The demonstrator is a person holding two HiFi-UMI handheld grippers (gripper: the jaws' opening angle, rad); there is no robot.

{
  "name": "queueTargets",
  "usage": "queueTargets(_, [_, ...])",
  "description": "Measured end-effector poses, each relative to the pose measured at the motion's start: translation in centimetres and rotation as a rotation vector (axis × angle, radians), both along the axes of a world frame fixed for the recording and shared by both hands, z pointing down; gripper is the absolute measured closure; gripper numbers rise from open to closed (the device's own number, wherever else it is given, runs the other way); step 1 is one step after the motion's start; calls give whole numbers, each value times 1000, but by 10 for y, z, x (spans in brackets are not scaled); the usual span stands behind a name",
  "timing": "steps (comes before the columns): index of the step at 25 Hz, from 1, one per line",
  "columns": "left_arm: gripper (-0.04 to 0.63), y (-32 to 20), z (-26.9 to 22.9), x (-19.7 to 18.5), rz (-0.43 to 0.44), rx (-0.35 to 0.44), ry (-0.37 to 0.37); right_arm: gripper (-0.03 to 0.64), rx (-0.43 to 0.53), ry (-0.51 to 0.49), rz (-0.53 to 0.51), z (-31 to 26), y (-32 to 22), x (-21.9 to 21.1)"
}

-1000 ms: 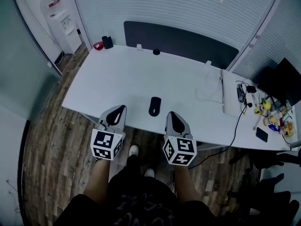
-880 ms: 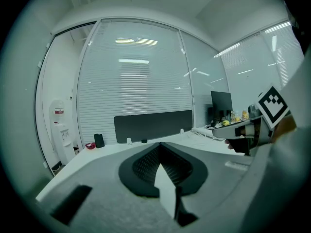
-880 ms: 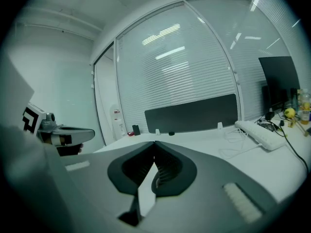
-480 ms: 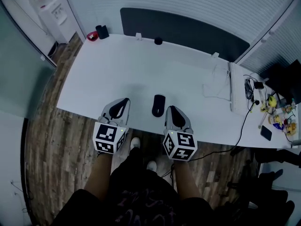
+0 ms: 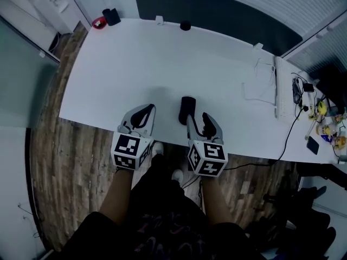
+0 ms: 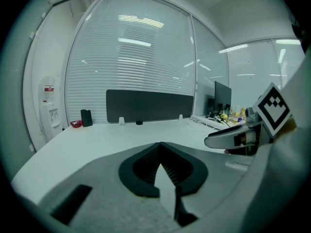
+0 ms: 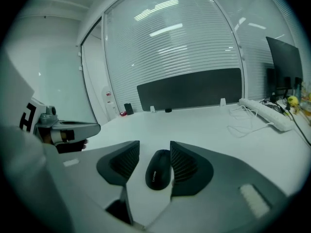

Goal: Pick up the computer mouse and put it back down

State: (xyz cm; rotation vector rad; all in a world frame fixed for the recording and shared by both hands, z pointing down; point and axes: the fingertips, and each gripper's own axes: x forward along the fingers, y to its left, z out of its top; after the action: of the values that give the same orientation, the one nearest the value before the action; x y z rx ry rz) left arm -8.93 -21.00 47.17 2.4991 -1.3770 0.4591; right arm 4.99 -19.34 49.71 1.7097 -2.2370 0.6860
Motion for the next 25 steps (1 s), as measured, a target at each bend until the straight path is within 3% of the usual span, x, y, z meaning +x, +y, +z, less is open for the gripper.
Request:
queueTargets(13, [595,-20,53,-1,39,-96,-2,273,-146,35,12,68,-22,-14])
queueTargets(25, [595,-33,83,0,53,-153,11,252,-228,75,7,106,-40,-22])
